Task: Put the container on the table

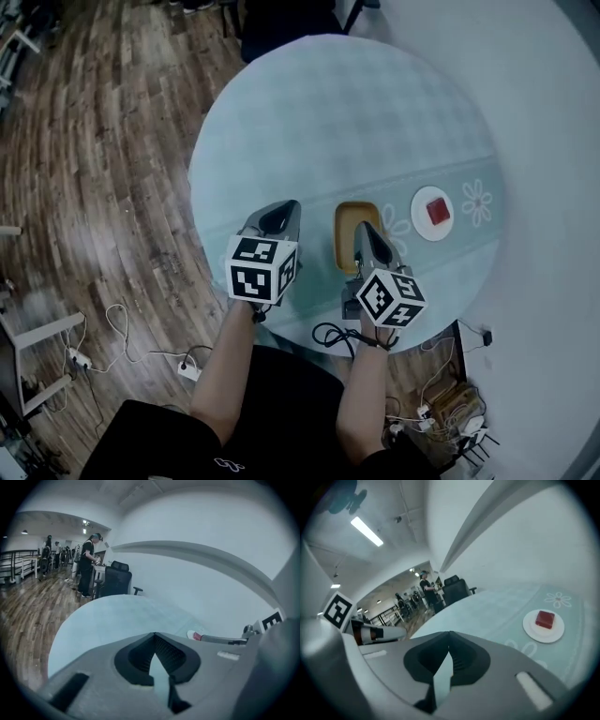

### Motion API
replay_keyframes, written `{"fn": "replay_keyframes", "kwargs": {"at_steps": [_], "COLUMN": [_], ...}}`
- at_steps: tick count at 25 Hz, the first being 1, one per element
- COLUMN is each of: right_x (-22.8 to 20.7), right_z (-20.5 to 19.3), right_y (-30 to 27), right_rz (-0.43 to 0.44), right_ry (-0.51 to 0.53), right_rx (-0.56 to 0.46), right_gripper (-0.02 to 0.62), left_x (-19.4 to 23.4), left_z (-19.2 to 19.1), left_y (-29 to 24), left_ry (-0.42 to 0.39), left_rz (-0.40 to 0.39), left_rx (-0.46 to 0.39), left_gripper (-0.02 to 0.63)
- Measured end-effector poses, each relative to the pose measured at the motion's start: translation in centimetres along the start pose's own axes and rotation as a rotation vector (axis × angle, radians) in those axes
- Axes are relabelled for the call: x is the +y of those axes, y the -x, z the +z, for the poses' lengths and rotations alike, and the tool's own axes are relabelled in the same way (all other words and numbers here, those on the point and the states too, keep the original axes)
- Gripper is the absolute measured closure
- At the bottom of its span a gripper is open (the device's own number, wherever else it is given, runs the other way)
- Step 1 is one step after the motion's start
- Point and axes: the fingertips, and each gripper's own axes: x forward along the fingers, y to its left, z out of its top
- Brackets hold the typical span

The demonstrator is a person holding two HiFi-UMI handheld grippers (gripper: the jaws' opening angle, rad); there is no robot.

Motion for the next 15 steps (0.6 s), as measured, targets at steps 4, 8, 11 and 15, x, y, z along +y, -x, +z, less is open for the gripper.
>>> {"fn": "replay_keyframes", "kwargs": {"at_steps": [4,8,11,15], "right_x": [-0.3,-0.7,-0.6,0.9], "right_z": [4.6,8.1,11.0,14.3], "right_y": [3.6,7.1,8.9,10.8], "right_rz": [0.056,0.117,0.102,0.078], "right_ry": [-0.034,-0.031,0.025,0.160], "right_rx": [-0.147,-0.246,-0.301,-0.361], "right_gripper": [0.586,0.586,0.586,0.586], "left_x": [-3.5,-7.2,-9.5,-11.0], "left_z": [3.6,5.9,8.2,11.1], "left_y": [1.3,2.3,3.8,6.3], "left_ry": [-0.021,-0.060,-0.144,-0.237], "left_rz": [-0.038,-0.059,-0.065,-0.033], "left_rx": [-0.136,-0.221,-0.270,-0.339], "left_gripper": [0.604,0.604,0.604,0.604]}}
